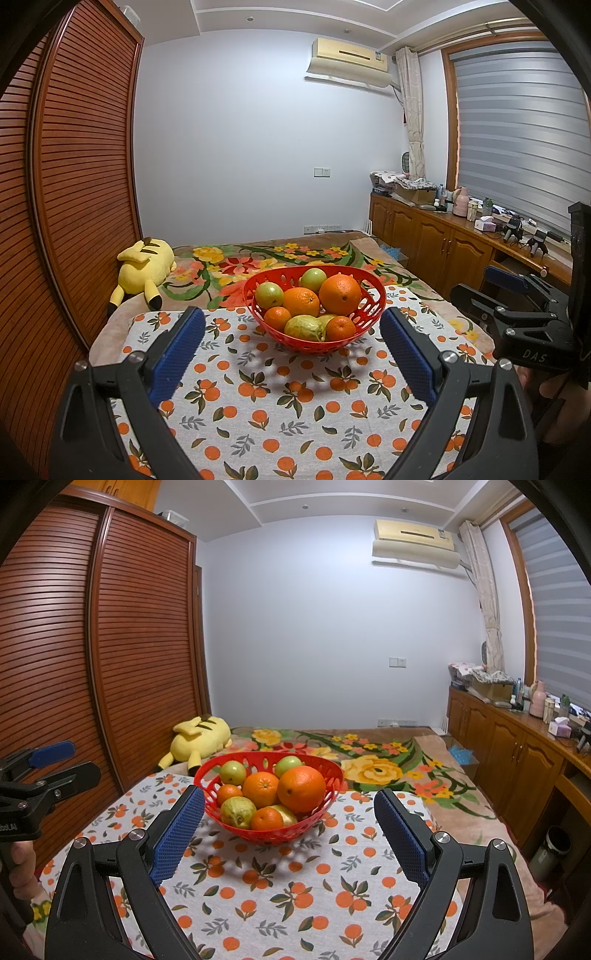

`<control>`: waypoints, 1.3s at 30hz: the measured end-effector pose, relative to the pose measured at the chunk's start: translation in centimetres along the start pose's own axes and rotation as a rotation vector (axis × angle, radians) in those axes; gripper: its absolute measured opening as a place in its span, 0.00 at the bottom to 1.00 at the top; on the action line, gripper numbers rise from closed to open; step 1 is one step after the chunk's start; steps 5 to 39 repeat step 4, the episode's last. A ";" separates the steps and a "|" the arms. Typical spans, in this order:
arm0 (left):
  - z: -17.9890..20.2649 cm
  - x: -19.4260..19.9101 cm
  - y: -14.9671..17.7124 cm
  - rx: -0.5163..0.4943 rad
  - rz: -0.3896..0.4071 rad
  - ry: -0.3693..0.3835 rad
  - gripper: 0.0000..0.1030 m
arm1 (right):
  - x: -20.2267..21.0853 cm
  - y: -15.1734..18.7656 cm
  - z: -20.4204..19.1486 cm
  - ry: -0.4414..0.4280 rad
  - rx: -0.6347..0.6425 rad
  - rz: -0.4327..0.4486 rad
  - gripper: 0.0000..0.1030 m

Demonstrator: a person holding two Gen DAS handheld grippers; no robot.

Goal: Organize fruits

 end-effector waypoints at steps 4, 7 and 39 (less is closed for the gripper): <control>0.0 0.0 0.0 0.000 0.000 0.000 0.94 | 0.0 0.0 0.0 0.000 0.001 0.000 0.92; 0.0 0.0 0.0 0.000 0.000 0.000 0.94 | 0.0 0.0 0.0 0.000 0.001 0.000 0.92; 0.0 0.0 0.0 0.000 0.000 0.000 0.94 | 0.0 0.0 0.0 0.000 0.001 0.000 0.92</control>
Point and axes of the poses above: each gripper's, at about its wrist camera, not at the fingertips, and x roughly against the way its jaws point, z to its right, y to its underside, the point moved 6 cm from there along -x, roughly the way its jaws point, and after that the axes turned 10 degrees about x, right-handed, at the moved point
